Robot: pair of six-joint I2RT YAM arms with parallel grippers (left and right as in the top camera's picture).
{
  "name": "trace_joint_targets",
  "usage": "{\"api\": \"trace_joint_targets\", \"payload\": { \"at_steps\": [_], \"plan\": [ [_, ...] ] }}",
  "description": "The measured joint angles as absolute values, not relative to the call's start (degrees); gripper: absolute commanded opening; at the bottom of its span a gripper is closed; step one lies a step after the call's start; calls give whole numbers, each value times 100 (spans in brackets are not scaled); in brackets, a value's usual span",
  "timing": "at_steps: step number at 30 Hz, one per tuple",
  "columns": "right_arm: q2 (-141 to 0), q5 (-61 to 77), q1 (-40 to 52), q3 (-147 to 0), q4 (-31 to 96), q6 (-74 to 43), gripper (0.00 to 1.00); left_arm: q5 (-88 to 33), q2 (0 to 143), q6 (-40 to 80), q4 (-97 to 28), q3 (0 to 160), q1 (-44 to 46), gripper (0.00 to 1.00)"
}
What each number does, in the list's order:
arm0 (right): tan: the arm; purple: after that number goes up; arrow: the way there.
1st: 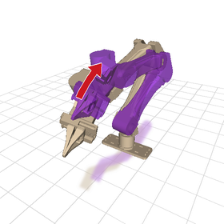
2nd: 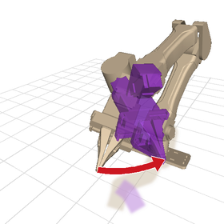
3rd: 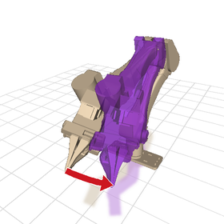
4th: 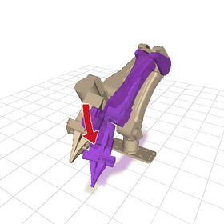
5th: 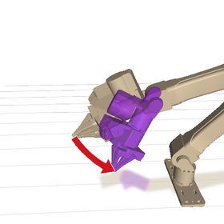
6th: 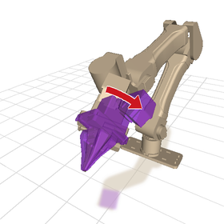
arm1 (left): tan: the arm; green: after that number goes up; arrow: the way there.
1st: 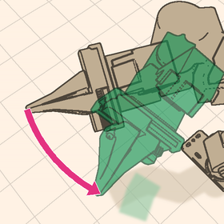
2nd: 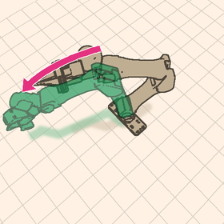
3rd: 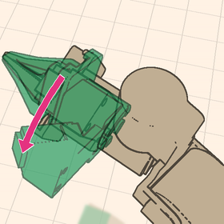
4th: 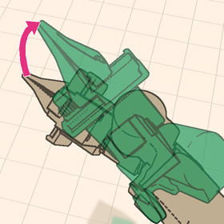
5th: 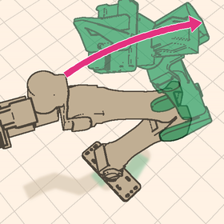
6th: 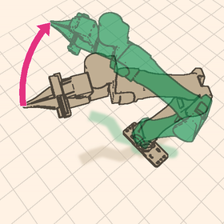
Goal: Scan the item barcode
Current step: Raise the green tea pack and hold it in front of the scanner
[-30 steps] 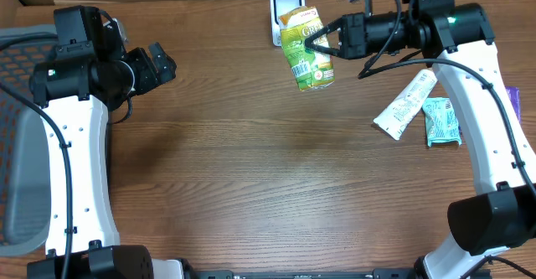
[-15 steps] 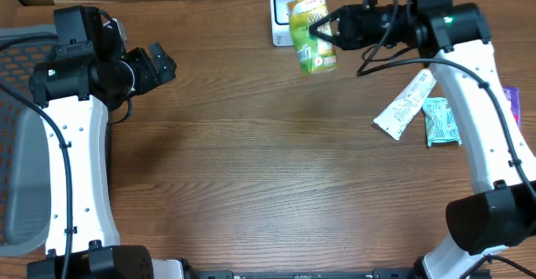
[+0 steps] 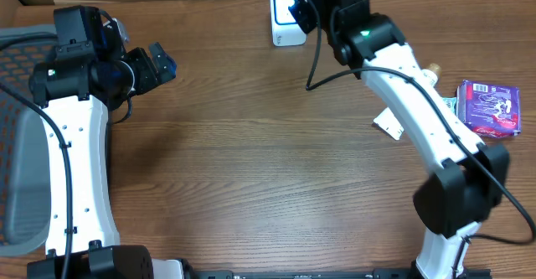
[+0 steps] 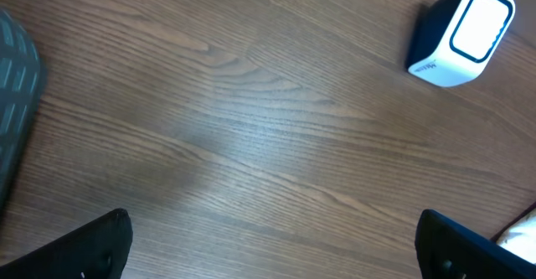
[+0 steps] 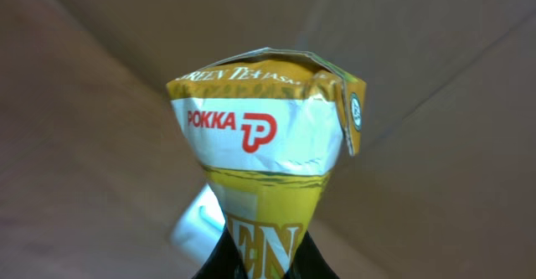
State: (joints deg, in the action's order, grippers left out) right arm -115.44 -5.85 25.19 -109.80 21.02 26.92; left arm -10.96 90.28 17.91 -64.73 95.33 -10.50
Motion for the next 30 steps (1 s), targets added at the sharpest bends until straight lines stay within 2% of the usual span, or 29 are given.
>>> {"api": "trace_joint_targets", "payload": {
  "at_steps": [13,22,30],
  "plan": [
    [-13141,-1267,2475,-10980,281,4644,4,-1096,9028,1791,-6473,9533,-1050,100],
    [-13369,-1341,2526,-10978,-598,5170,4,-1096,9028,1791,-6471,9533,-1050,100],
    [-13369,-1326,2731,-10978,-539,5511,4,-1096,9028,1791,-6471,9533,-1050,99]
  ]
}}
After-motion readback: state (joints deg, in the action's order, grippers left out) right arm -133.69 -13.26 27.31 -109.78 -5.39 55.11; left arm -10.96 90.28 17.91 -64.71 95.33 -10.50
